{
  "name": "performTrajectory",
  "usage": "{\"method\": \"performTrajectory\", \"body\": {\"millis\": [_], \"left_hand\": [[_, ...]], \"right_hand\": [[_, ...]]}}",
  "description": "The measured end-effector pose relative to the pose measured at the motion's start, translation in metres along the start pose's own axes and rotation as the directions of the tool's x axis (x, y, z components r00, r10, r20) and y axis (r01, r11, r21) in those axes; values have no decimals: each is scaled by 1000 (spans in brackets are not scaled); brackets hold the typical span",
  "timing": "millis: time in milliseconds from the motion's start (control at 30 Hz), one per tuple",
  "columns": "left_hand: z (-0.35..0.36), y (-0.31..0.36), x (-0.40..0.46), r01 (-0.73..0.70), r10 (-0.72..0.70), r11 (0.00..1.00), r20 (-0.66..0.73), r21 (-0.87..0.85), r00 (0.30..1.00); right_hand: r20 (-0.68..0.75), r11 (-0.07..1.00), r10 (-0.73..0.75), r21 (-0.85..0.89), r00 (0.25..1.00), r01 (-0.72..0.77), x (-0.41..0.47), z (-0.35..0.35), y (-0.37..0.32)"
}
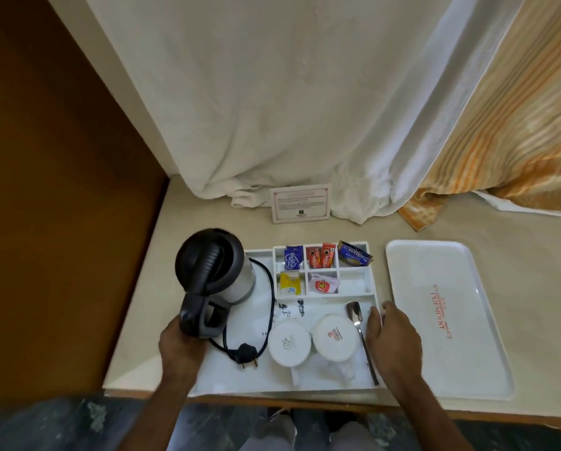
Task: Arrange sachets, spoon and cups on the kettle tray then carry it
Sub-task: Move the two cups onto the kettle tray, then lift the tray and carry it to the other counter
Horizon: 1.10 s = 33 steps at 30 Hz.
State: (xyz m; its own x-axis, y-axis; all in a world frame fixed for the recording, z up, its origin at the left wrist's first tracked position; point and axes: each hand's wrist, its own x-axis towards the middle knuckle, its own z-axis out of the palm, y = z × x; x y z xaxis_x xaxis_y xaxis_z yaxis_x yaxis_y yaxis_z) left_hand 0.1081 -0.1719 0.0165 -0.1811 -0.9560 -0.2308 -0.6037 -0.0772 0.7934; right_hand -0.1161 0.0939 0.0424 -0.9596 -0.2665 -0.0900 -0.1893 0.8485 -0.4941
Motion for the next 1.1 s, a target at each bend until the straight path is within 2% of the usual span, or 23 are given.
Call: {"method": "performTrajectory", "body": {"millis": [100,233,367,500,733,800,933,1100], "left_hand": [[-22,-4,-16,46,-47,999,-66,-15,997],[-55,-15,-51,116,-117,993,-183,-13,976],[-95,-38,-102,210,-240,969,-291,-134,926],[-146,-66,-165,235,-304,950,-438,-207,846],[-237,-145,-232,339,-461,887,-636,-314,618],[-263,-169,-246,376,-457,884,-680,-278,573],[-330,-227,-264,423,-520,842,-714,-335,468],[-433,-274,-272,416,-452,870,-762,-262,464]], "right_hand": [[3,995,-96,-4,995,96,-4,-14,-8],[110,974,-225,-5,968,226,-10,-25,-23],[201,926,-372,18,906,376,-25,-31,-46],[277,848,-522,69,807,525,-56,-27,-85],[332,623,-767,177,550,762,-146,6,-171],[348,575,-798,199,492,793,-175,20,-194],[381,500,-836,228,396,836,-255,55,-239],[378,430,-871,280,313,858,-362,91,-293]]}}
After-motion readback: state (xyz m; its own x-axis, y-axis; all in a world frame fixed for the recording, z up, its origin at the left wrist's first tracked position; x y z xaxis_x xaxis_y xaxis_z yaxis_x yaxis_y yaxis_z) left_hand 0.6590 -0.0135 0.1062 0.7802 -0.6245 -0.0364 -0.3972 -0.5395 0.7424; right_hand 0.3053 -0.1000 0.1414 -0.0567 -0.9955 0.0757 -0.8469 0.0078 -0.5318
